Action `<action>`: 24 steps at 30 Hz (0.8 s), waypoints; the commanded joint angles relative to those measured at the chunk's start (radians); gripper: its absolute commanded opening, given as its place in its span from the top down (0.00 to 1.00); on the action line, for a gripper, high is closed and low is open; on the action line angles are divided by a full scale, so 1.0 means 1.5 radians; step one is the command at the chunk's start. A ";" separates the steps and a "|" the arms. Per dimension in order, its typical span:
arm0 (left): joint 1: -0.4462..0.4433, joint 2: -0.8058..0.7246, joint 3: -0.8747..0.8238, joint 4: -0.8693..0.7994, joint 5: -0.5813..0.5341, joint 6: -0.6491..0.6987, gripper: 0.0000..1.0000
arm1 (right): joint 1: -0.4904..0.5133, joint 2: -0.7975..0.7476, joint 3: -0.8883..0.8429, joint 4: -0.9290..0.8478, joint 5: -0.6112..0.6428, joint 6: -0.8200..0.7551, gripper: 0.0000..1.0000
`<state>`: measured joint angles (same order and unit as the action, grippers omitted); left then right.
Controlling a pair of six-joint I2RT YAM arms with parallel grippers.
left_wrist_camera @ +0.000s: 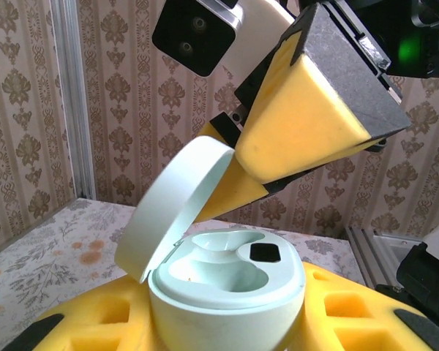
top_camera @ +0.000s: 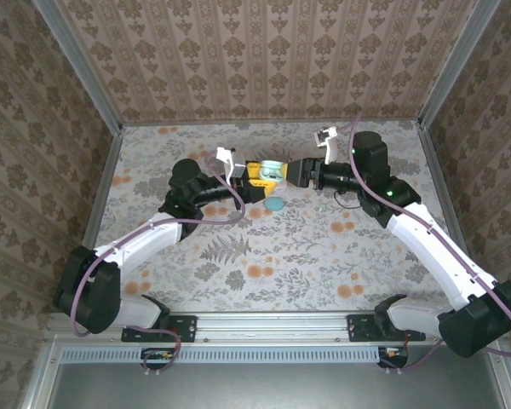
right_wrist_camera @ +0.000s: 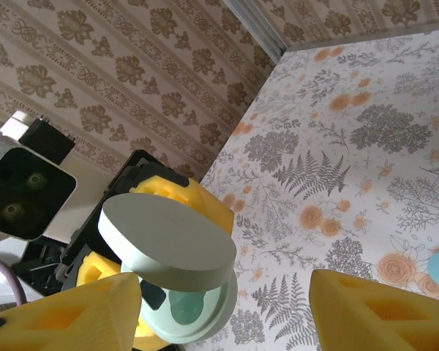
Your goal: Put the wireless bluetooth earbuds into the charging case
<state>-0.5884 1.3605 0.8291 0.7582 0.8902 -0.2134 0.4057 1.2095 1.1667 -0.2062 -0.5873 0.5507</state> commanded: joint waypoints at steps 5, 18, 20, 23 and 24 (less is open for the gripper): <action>-0.003 -0.009 -0.030 0.072 -0.018 -0.002 0.74 | -0.002 0.015 0.045 0.001 0.032 0.030 0.34; 0.001 -0.018 -0.055 0.123 -0.069 -0.020 0.74 | -0.009 -0.029 0.037 -0.022 -0.025 -0.042 0.32; 0.002 -0.018 -0.052 0.135 -0.069 -0.029 0.74 | -0.008 -0.024 0.026 -0.052 -0.015 -0.072 0.34; 0.002 -0.013 -0.048 0.156 -0.071 -0.051 0.74 | -0.003 -0.008 0.022 -0.068 -0.038 -0.101 0.34; 0.002 -0.011 -0.046 0.161 -0.070 -0.057 0.74 | 0.001 -0.004 0.022 -0.068 -0.043 -0.107 0.34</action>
<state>-0.5880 1.3594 0.7509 0.9157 0.7902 -0.2516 0.3946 1.1877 1.2156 -0.2569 -0.6037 0.4679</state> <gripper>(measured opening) 0.365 0.659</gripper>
